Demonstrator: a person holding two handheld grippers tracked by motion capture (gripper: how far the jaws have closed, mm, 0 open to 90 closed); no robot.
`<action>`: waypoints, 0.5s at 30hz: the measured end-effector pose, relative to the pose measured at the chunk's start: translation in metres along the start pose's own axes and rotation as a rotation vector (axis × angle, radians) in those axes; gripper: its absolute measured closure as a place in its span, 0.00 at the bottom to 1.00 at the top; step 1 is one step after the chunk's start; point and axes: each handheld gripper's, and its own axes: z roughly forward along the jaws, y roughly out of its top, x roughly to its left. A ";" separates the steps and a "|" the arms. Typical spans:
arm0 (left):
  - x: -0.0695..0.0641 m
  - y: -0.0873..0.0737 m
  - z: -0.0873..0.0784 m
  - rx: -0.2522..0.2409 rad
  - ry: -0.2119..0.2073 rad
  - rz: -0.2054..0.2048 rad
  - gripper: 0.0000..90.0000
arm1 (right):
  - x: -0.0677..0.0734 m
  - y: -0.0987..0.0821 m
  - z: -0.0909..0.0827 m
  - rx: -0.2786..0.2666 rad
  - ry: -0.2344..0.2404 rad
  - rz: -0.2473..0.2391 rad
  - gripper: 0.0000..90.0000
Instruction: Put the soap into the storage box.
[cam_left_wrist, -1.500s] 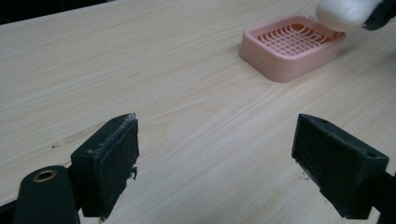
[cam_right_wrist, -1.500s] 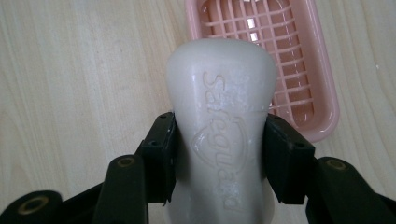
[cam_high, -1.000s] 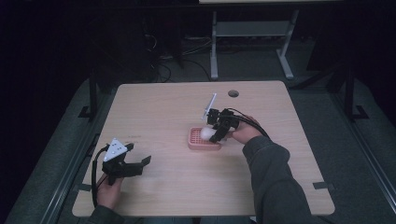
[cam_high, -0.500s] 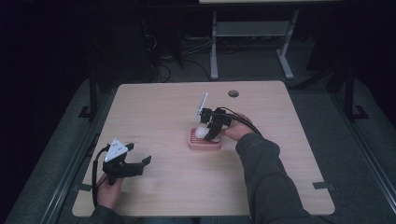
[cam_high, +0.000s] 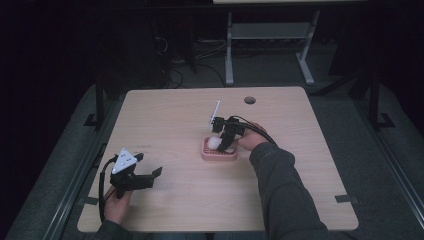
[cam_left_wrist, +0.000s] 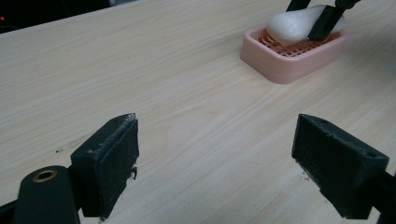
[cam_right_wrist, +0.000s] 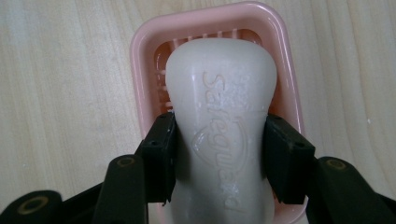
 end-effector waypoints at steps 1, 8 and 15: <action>0.000 0.000 0.000 0.000 0.000 0.000 0.16 | 0.000 0.000 0.000 0.001 0.001 0.004 0.54; -0.001 0.000 0.000 0.002 0.001 0.007 0.16 | 0.000 0.000 0.002 -0.003 0.004 0.008 0.54; -0.001 0.000 0.001 -0.002 0.002 0.008 0.16 | -0.001 0.000 0.002 -0.007 0.003 0.012 0.54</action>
